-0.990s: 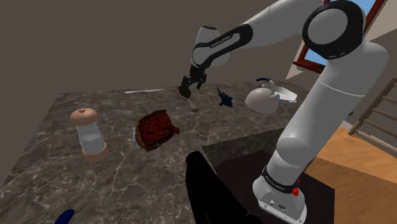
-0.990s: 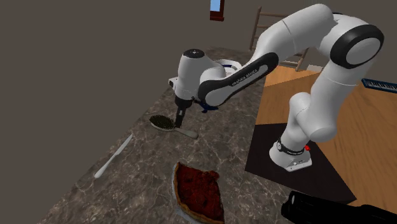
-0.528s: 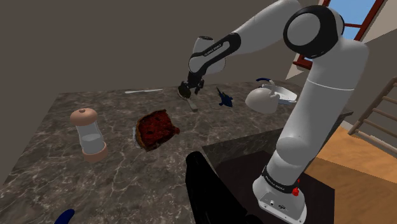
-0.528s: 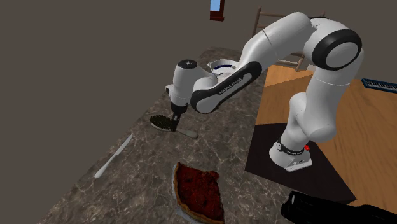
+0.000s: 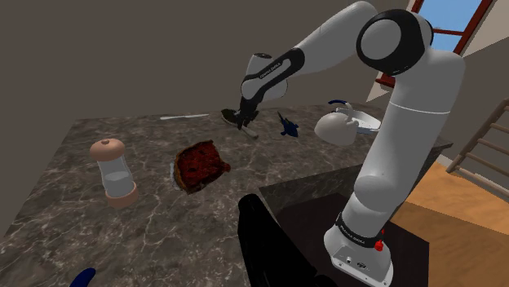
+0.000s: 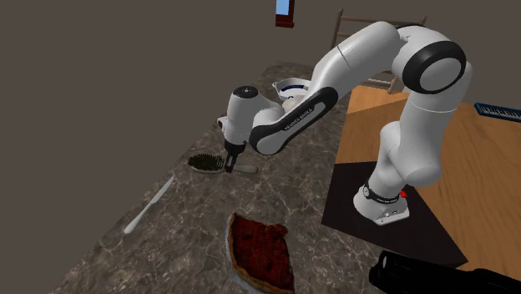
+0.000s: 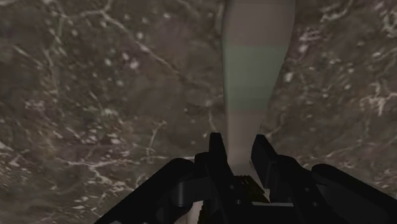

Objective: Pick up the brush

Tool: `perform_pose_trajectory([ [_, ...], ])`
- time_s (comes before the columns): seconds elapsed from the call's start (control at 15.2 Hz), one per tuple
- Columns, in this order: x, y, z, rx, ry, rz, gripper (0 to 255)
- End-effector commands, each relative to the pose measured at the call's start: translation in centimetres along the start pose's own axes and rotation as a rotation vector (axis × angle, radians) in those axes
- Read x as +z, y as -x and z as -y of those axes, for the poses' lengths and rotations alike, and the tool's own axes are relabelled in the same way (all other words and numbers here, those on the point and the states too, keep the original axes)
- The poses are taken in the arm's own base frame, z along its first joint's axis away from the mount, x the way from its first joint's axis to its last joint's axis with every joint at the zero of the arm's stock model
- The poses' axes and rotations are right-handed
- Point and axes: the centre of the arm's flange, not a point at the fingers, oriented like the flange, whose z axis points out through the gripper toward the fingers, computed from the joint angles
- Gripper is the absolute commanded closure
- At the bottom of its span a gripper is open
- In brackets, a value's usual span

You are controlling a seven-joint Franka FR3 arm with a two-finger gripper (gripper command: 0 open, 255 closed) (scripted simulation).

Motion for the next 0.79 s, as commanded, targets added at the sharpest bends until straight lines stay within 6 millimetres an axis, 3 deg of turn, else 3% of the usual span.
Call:
perform_pose_trajectory([
  [0.0,0.1,0.0,0.1,-0.001,0.000,0.001,255],
  [0.4,0.1,0.1,0.0,-0.001,0.000,0.001,255],
  [0.73,-2.5,-0.5,0.0,-0.001,0.000,0.001,255],
])
